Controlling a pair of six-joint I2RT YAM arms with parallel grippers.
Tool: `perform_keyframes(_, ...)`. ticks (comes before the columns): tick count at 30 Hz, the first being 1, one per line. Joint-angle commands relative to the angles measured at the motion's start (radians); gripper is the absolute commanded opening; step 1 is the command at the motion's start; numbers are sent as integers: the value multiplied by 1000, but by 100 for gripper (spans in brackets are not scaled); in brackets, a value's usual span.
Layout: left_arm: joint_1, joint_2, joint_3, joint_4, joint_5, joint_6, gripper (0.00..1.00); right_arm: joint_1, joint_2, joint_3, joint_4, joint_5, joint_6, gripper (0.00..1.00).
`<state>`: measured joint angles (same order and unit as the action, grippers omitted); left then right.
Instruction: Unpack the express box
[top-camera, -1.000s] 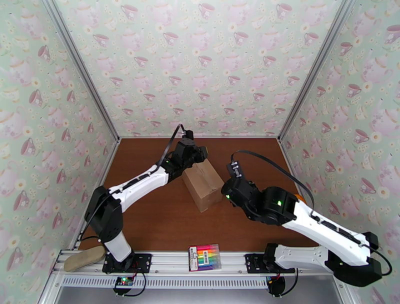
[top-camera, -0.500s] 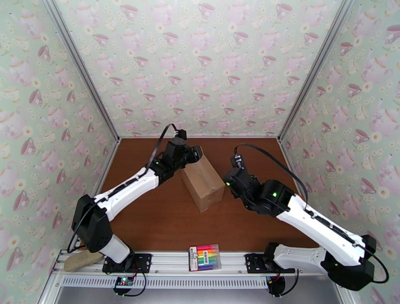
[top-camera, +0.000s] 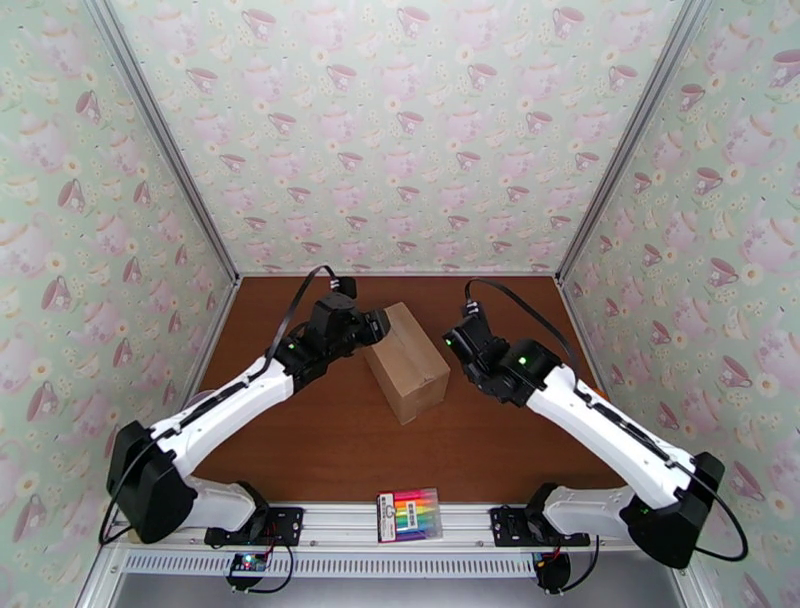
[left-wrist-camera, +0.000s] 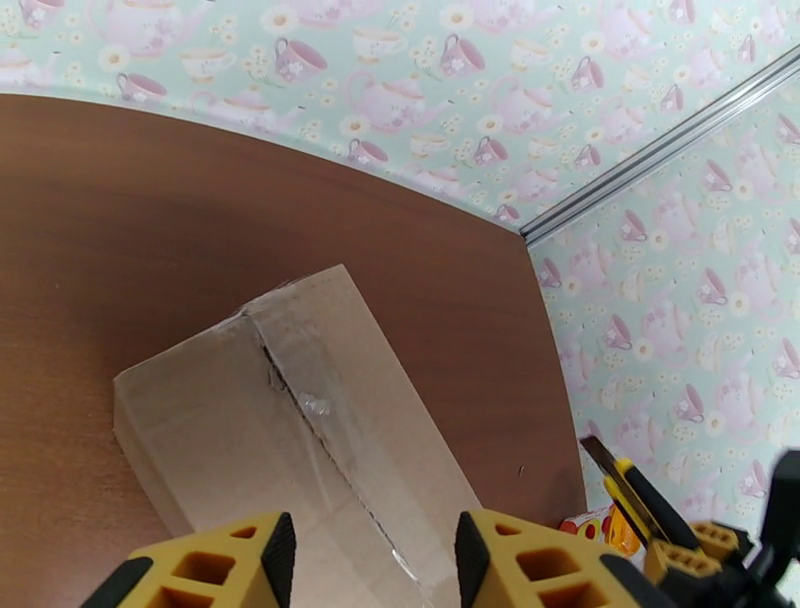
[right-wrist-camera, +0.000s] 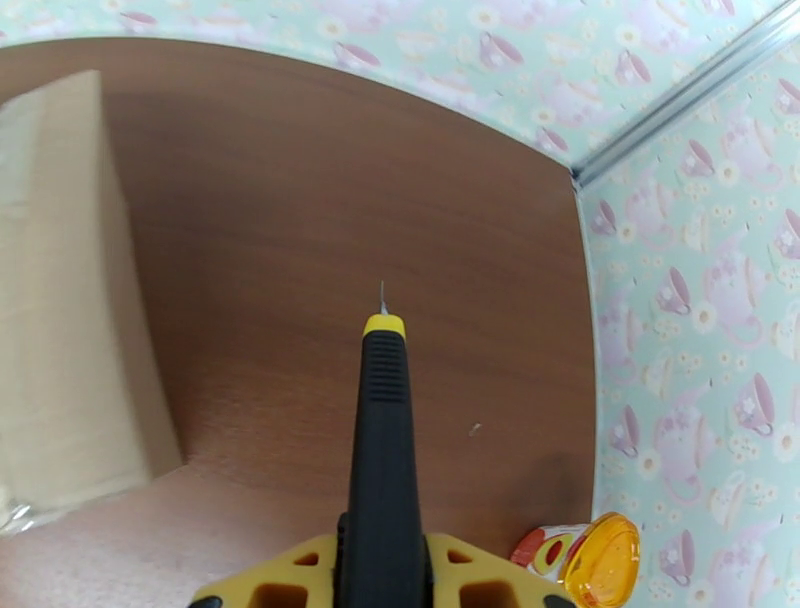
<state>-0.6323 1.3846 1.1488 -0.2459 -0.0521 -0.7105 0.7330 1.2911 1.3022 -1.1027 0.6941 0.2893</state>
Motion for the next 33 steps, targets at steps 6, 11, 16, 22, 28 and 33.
perform_keyframes(6, 42, -65, -92, -12, 15, -32, 50, -137, 135, 33, 35, 65, -102, 0)
perform_keyframes(11, 70, -87, -122, -3, 39, -37, 50, -213, 229, 35, 93, 101, -132, 0)
perform_keyframes(16, 102, -111, -143, 1, 65, -41, 51, -274, 335, 62, 122, 166, -160, 0)
perform_keyframes(22, 135, -136, -189, 2, 90, -47, 50, -306, 493, 102, 130, 214, -173, 0)
perform_keyframes(28, 154, -142, -207, 8, 109, -54, 50, -325, 634, 170, 136, 235, -138, 0)
perform_keyframes(33, 166, -147, -217, 7, 118, -56, 51, -327, 710, 218, 142, 229, -133, 4)
